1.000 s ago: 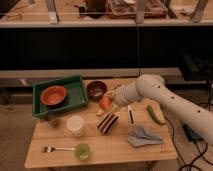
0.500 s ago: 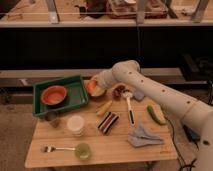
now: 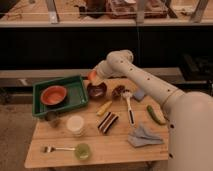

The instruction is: Place apple in purple bowl

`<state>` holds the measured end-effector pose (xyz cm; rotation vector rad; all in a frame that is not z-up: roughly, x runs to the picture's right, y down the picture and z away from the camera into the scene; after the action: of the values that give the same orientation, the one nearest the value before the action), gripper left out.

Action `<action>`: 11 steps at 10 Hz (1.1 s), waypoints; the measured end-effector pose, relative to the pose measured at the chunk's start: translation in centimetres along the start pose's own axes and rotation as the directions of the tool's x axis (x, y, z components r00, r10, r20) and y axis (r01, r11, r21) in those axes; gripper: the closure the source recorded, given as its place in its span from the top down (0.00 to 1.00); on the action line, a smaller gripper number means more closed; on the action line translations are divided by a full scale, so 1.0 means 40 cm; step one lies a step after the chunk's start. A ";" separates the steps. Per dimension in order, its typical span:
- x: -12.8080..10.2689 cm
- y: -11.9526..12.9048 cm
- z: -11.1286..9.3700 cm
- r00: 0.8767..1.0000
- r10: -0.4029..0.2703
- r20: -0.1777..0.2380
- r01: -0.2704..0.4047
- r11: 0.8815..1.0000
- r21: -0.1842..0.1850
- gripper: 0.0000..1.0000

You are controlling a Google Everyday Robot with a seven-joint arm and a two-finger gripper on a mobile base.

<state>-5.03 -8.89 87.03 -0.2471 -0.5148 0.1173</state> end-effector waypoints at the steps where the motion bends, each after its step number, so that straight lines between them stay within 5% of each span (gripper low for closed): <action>1: 0.019 -0.007 0.011 1.000 0.012 -0.021 -0.012 1.000 -0.004 0.07; 8: 0.164 0.036 0.102 0.989 0.070 -0.127 -0.080 0.994 -0.077 0.76; 11: 0.159 0.036 0.104 0.990 0.072 -0.125 -0.085 0.991 -0.103 0.80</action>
<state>-1.70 -5.56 93.16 -0.3779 -0.3910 0.1504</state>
